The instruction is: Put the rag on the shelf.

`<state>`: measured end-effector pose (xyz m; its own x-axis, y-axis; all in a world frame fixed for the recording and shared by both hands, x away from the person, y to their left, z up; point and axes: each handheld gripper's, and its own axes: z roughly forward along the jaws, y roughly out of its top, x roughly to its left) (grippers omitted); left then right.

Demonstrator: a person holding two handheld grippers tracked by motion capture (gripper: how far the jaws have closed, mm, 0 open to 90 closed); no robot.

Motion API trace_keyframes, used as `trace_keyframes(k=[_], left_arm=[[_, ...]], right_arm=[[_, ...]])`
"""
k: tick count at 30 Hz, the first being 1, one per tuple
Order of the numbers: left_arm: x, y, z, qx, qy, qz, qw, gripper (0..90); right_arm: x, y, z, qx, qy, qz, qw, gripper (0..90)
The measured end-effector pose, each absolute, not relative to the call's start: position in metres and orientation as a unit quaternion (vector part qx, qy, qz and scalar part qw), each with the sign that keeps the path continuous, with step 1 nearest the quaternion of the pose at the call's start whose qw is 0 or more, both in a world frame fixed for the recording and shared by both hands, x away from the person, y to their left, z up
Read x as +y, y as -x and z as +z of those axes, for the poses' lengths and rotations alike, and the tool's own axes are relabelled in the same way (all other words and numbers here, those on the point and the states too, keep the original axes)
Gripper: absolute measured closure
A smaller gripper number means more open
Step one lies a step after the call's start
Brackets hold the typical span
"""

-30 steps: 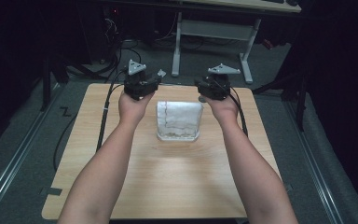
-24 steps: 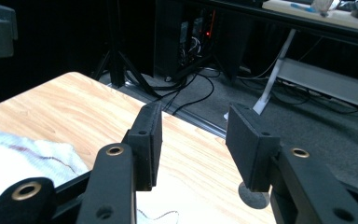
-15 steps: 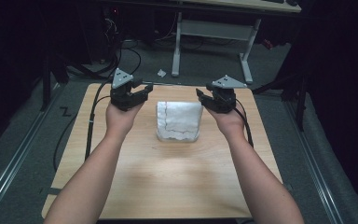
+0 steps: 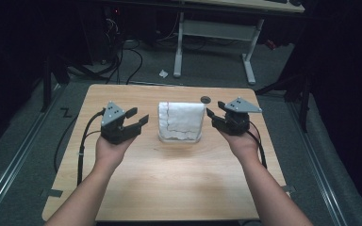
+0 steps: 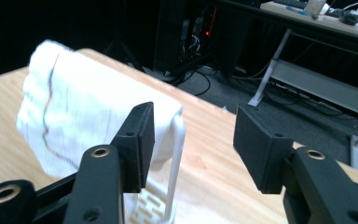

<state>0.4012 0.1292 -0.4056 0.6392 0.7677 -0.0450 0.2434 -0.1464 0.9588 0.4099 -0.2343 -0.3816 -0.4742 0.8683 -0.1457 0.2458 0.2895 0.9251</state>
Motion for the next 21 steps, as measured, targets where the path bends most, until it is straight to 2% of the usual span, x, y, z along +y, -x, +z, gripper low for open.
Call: trace_keyframes(k=[5,16,21], left_arm=[[0.136,-0.384,-0.446,0.366,-0.739,0.207,0.526,46.4],[0.137,-0.357,-0.502,0.378,-0.768,0.144,0.496,45.6],[0.133,-0.332,-0.521,0.359,-0.790,0.132,0.479,42.9]], right_arm=[[-0.231,-0.393,-0.408,0.747,-0.377,0.440,0.327,47.2],[-0.222,-0.365,-0.463,0.763,-0.393,0.426,0.286,49.9],[-0.220,-0.348,-0.492,0.765,-0.404,0.423,0.270,43.6]])
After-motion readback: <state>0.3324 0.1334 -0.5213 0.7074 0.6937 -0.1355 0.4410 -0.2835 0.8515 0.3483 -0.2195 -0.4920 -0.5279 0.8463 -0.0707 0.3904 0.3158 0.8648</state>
